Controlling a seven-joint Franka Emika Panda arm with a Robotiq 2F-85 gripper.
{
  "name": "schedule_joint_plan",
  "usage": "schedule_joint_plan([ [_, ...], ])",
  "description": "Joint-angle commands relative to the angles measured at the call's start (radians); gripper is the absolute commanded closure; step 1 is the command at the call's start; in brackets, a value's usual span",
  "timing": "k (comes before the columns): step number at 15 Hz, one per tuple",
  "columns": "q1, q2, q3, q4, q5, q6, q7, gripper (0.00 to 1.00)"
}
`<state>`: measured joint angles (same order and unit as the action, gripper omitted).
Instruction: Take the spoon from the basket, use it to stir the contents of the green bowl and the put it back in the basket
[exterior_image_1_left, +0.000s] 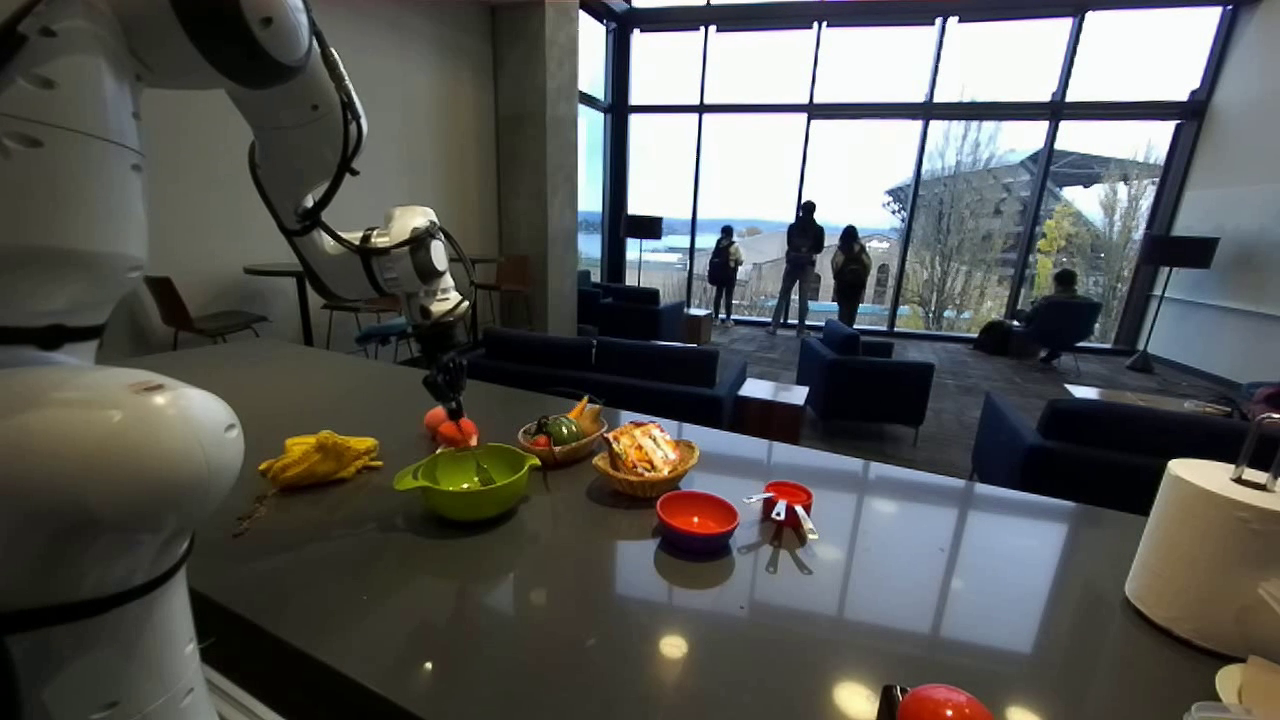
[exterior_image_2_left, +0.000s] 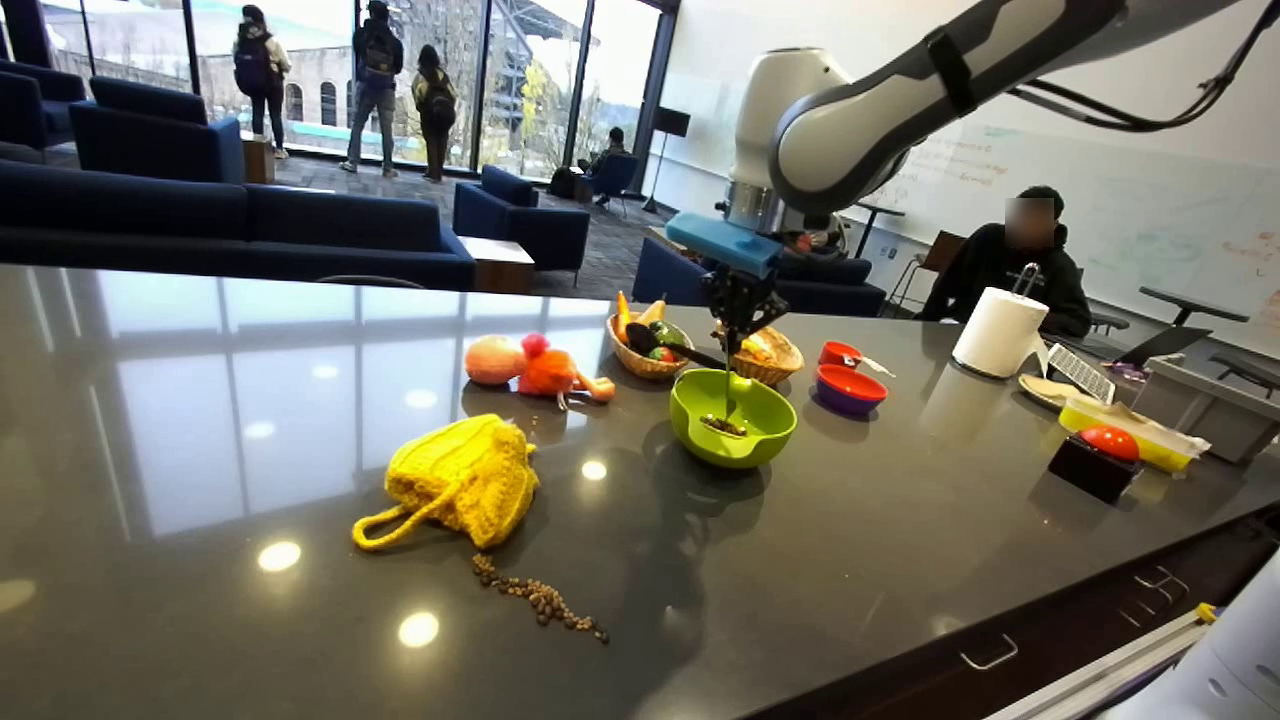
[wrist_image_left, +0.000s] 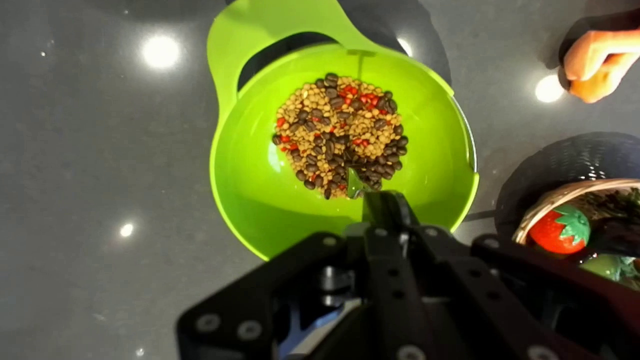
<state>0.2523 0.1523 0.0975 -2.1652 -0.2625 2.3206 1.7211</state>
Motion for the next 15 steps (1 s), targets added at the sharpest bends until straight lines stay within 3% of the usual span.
schedule_joint_plan([
  [1,-0.017,-0.041,-0.003,-0.042,-0.014,-0.014,0.021,0.99],
  [7,-0.021,-0.023,0.020,-0.032,0.028,-0.036,-0.046,0.99],
  [15,-0.003,-0.007,0.029,0.024,-0.040,-0.033,-0.101,0.99],
])
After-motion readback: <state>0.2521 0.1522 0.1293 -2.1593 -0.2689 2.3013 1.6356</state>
